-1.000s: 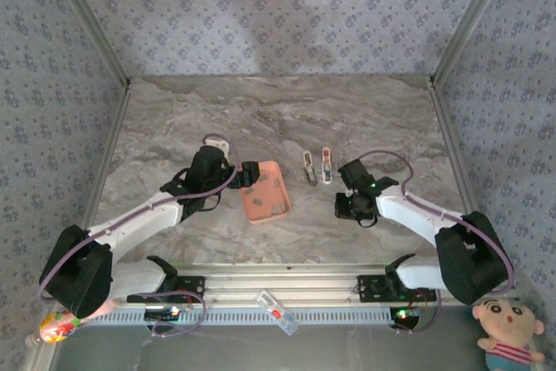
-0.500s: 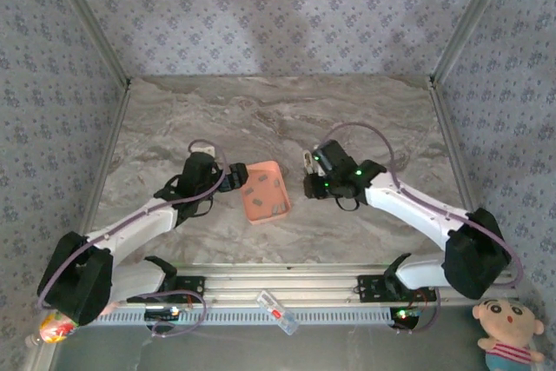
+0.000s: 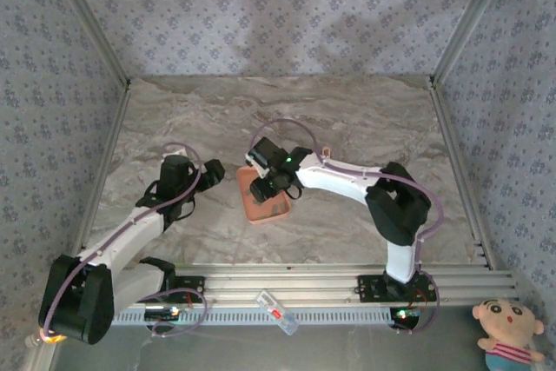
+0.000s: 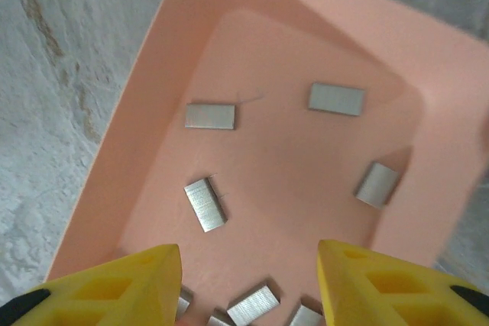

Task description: Load the staples into the stapler

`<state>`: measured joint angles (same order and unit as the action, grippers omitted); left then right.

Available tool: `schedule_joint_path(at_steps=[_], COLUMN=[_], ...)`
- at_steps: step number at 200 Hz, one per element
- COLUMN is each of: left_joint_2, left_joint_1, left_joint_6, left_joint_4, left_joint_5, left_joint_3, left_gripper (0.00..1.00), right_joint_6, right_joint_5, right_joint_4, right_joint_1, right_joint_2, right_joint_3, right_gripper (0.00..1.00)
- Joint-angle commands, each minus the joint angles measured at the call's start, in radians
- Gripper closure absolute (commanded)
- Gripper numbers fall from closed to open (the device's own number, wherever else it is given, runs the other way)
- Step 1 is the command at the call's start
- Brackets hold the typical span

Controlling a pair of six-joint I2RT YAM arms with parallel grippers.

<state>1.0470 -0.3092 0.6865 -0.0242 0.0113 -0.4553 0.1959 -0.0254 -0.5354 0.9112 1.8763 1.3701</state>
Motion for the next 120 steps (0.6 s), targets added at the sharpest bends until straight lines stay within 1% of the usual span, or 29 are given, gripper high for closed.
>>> schedule_joint_path(at_steps=[1,24,42,87,101,120], left_joint_2=[-0.016,-0.014,-0.013,-0.013,-0.012,-0.015], left_joint_1=[0.010,0.013,0.015,0.017,0.018,0.018], left_joint_6=[0.017,0.023,0.023,0.024,0.022,0.023], left_joint_4=[0.013,0.013,0.012,0.017,0.018,0.018], left_joint_5=[-0.017,-0.013,-0.014,-0.010,-0.009,-0.008], left_joint_3=[0.017,0.020,0.019,0.015,0.014,0.012], left_gripper=[0.02,0.02,0.02,0.02,0.02,0.02], right_joint_6=[-0.066,-0.090,-0.099,-0.112,-0.111,-0.112], right_joint_5=[-0.020,-0.010,-0.005,0.028,0.035,0.051], right_joint_4=[-0.055,-0.061,-0.098,-0.085,-0.084,-0.071], right_joint_1=[0.012,0.030,0.041,0.052,0.054,0.061], right_joint_2=[0.057,0.113,0.150,0.204,0.223,0.243], right_joint_3=[0.058,0.091,0.107,0.130,0.137,0.137], right_gripper=[0.49,0.49,0.49,0.50,0.52,0.57])
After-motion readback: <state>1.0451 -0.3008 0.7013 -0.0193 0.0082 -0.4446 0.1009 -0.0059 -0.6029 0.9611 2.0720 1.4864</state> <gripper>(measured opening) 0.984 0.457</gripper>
